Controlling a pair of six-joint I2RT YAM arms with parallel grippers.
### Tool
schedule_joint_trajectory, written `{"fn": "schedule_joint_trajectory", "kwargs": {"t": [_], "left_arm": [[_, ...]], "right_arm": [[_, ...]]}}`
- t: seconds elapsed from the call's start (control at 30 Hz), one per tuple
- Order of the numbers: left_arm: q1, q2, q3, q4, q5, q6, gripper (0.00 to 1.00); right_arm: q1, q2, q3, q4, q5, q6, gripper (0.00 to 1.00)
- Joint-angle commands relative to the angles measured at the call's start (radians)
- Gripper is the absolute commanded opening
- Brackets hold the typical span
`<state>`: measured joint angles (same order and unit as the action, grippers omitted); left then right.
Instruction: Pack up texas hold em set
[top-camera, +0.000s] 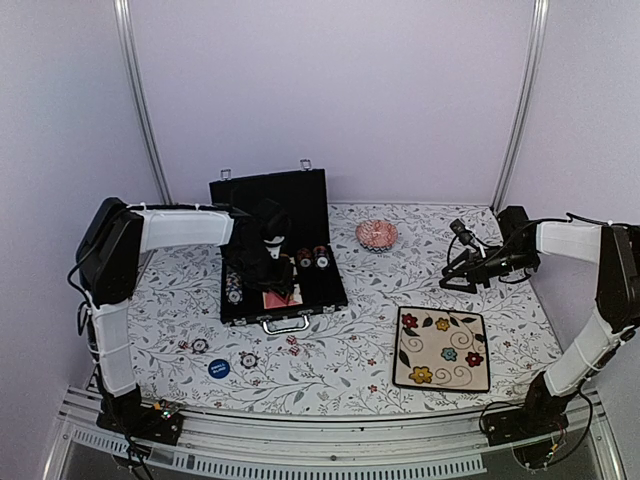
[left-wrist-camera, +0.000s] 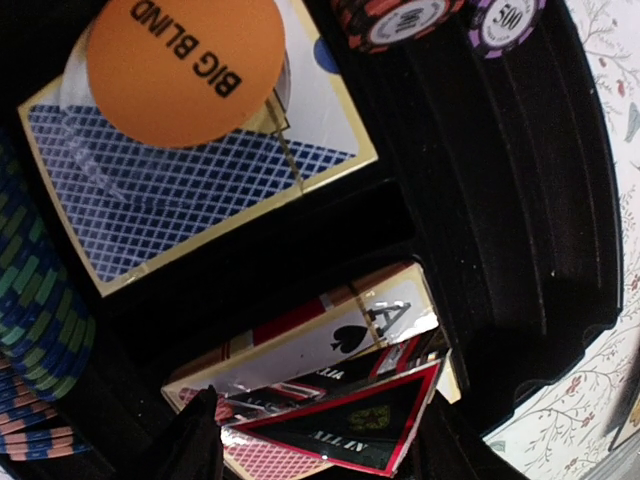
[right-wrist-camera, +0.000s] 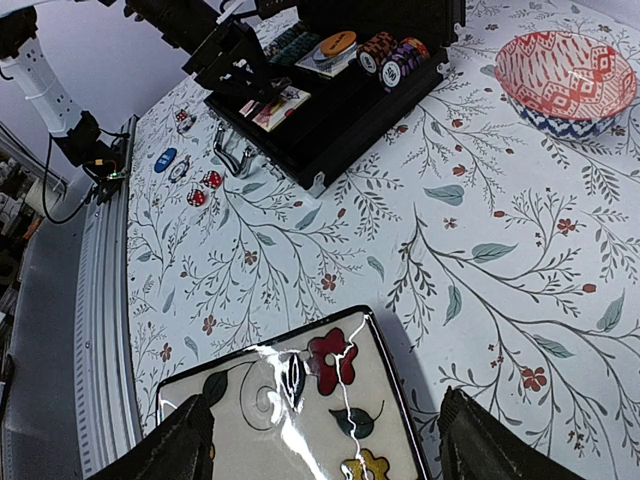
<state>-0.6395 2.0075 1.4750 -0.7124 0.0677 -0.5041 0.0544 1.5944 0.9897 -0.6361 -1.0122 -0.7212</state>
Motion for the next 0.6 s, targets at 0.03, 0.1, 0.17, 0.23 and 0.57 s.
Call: {"fn": "schedule_joint_trajectory", "kwargs": {"t": [0.03,0.1,0.17,0.23,0.57], "left_arm": [[-0.012,0.024,-0.035,0.085,0.013,-0.029,0.58],[-0.011,0.031,-0.038,0.088,0.003,-0.030,0.58],[-0.010,0.038,-0.036,0.087,-0.011,-0.029,0.58],[-0.010,0.043,-0.038,0.087,-0.028,-0.022,0.59],[-0.026,0.085,0.026,-0.014,-0.065,0.063,0.62]], "right_arm": [[0.005,0.005,0.018,-0.011,-0.011,-0.012,0.78],[0.006,0.010,0.019,-0.011,-0.010,-0.012,0.78],[0.006,0.012,0.018,-0.010,-0.009,-0.013,0.78],[0.005,0.015,0.019,-0.010,-0.008,-0.015,0.78],[0.006,0.030,0.022,-0.013,-0.003,-0.015,0.78]]}}
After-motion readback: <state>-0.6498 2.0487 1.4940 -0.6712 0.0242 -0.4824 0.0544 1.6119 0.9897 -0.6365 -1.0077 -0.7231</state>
